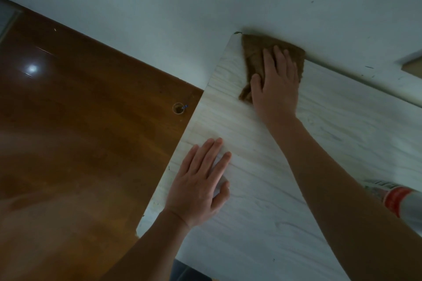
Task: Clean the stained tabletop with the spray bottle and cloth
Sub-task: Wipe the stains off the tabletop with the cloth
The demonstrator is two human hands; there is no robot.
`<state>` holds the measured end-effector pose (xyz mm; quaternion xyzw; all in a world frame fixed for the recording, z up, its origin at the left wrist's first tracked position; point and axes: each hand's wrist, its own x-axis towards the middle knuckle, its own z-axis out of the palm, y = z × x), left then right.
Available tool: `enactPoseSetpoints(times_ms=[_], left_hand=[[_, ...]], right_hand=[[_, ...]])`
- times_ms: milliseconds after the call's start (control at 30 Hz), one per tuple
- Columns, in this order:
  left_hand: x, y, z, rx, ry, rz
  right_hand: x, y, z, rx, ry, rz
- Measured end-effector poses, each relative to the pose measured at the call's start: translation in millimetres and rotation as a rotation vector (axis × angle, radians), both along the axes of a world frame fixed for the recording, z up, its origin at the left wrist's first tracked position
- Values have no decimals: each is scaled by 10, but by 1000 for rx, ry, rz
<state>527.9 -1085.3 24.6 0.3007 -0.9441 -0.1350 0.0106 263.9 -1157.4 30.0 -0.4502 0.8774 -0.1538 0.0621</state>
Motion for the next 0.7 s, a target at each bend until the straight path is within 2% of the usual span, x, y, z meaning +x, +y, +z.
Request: enactPoseSetpoints(times_ms=[100, 267, 400, 500, 567, 700], left_hand=[[-2, -3, 2, -5, -2, -2], [-2, -3, -6, -15, 14, -7], [4, -6, -4, -18, -1, -13], [2, -4, 3, -23, -6, -17], [0, -5, 5, -27, -1, -12], [-7, -15, -5, -32, 19, -12]], right_hand=[[112, -248, 35, 22, 6, -13], [281, -637, -11, 21, 36, 149], [259, -408, -53, -59, 73, 286], [228, -80, -75, -44, 82, 391], [139, 140, -87, -56, 71, 327], [-275, 571, -79, -27, 47, 2]])
